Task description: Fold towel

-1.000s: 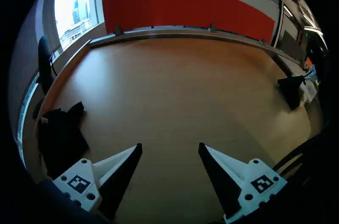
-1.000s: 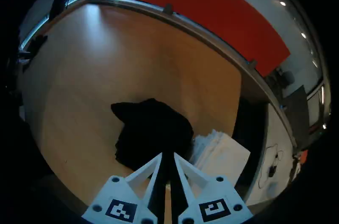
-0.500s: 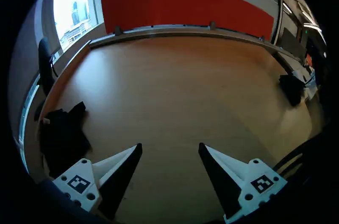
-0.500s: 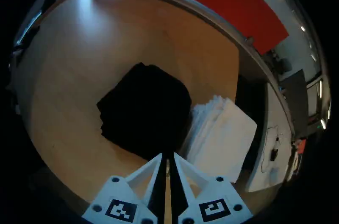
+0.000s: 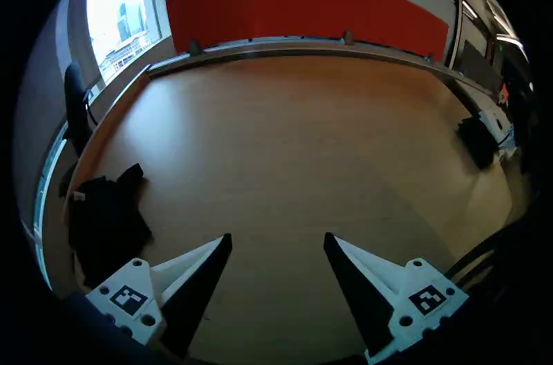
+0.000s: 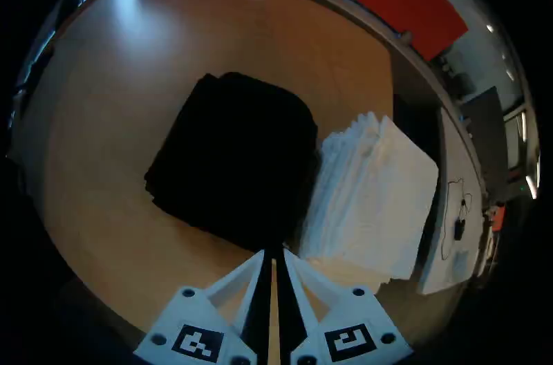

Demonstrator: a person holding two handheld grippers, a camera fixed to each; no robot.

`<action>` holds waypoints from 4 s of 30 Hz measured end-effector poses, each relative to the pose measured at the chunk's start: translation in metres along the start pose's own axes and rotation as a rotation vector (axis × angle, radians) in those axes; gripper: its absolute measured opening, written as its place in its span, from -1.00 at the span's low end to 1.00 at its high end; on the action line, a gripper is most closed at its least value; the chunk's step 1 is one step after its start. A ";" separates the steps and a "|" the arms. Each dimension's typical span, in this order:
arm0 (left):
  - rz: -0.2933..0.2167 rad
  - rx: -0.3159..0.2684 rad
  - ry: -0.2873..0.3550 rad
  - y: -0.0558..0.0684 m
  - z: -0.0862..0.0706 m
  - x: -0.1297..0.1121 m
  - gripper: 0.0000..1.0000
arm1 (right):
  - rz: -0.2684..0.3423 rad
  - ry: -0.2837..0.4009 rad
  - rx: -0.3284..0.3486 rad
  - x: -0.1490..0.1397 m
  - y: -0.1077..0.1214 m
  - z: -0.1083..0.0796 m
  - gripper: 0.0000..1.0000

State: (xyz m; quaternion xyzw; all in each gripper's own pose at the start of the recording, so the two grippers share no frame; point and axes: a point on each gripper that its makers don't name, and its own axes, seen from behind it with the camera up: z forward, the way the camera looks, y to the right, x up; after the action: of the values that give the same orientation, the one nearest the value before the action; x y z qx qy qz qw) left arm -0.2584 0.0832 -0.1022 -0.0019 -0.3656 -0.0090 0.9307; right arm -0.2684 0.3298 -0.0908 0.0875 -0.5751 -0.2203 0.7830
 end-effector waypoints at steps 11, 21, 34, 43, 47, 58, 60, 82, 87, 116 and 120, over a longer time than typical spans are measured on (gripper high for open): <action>0.008 0.005 -0.005 0.002 0.000 0.003 0.98 | 0.068 -0.030 0.006 -0.014 -0.008 0.020 -0.92; 0.012 0.011 -0.011 0.001 0.000 0.003 0.98 | 0.124 -0.030 0.005 -0.018 -0.011 0.032 -0.92; 0.006 0.010 -0.009 0.004 0.002 0.003 0.99 | 0.127 0.003 -0.009 -0.015 -0.010 0.026 -0.69; 0.002 0.005 -0.005 0.004 0.003 0.005 0.98 | 0.127 0.049 -0.002 -0.008 -0.016 0.015 0.05; 0.007 0.001 -0.001 0.005 0.004 0.007 0.99 | 0.118 0.058 0.002 -0.006 -0.019 0.012 0.31; -0.001 -0.003 0.003 0.004 0.005 0.008 0.99 | 0.109 0.102 0.001 0.008 -0.024 0.000 0.54; -0.003 -0.004 0.004 0.004 0.005 0.008 0.99 | 0.110 0.113 0.005 0.012 -0.025 -0.002 0.58; -0.026 0.023 0.001 -0.009 -0.001 0.003 0.99 | 0.130 0.225 0.052 0.089 -0.028 -0.001 0.70; -0.035 0.035 -0.003 -0.013 -0.003 0.002 0.99 | 0.130 0.229 0.059 0.103 -0.026 0.004 0.70; -0.052 0.087 -0.036 -0.024 -0.010 -0.008 0.99 | 0.140 0.164 0.102 0.107 -0.026 0.049 0.70; -0.054 0.089 -0.037 -0.025 -0.010 -0.008 0.99 | 0.140 0.163 0.103 0.107 -0.026 0.050 0.70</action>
State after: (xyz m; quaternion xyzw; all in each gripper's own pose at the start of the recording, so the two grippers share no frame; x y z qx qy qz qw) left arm -0.2579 0.0587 -0.1157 0.0490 -0.3825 -0.0177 0.9225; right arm -0.2961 0.2648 0.0080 0.1046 -0.5250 -0.1274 0.8350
